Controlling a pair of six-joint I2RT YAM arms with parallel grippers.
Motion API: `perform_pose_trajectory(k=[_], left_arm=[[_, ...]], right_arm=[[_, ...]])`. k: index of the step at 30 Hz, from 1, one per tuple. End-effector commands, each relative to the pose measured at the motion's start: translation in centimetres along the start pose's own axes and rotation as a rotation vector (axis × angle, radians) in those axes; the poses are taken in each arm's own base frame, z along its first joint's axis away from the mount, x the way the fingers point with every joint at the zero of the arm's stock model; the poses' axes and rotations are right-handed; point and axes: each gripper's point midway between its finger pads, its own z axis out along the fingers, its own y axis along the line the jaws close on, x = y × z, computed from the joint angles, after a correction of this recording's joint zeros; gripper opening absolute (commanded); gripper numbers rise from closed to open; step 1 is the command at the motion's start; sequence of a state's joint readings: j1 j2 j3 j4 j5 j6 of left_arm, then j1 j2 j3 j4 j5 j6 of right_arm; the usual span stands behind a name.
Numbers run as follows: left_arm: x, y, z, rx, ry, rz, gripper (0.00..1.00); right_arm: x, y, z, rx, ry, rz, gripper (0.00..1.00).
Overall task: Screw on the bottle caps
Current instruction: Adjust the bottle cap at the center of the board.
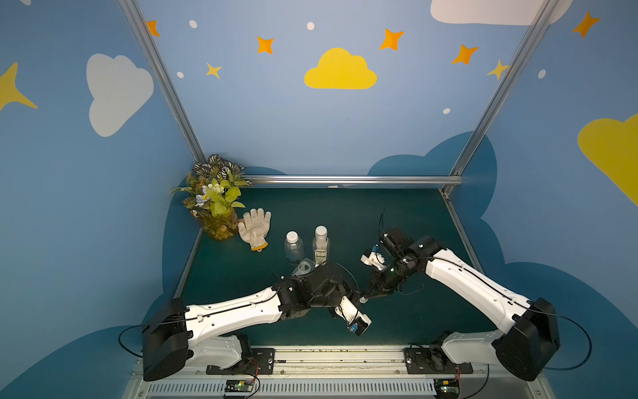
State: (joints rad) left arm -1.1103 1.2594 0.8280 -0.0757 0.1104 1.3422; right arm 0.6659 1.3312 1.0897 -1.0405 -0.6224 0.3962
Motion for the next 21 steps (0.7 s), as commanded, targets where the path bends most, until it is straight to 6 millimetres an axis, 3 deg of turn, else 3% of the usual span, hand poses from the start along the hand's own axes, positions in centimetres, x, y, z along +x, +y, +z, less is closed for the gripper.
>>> perform_pose_trajectory(k=[1,9,12,17,21], left_arm=[[0.5,-0.2,0.1,0.0,0.018,0.001,0.25],[0.6,-0.5,0.3,0.006,0.018,-0.015,0.13],[0.4,-0.2,0.3,0.001,0.006,-0.047,0.11],[-1.1,1.0,0.1,-0.03,-0.072,-0.203,0.1],[-2.6,2.7,-0.2,-0.041,-0.162,-0.433,0.11]], right_arm=[[1.0,0.0,-0.2,-0.005,0.023,0.007,0.0],[1.0,0.0,-0.7,0.0,0.004,0.005,0.0],[0.8,-0.3,-1.4,0.027,-0.022,-0.001,0.16],[-0.1,-2.1,-4.6,0.181,-0.146,-0.01,0.32],[-0.8,-4.7,-9.1,0.385,-0.319,0.019,0.39]])
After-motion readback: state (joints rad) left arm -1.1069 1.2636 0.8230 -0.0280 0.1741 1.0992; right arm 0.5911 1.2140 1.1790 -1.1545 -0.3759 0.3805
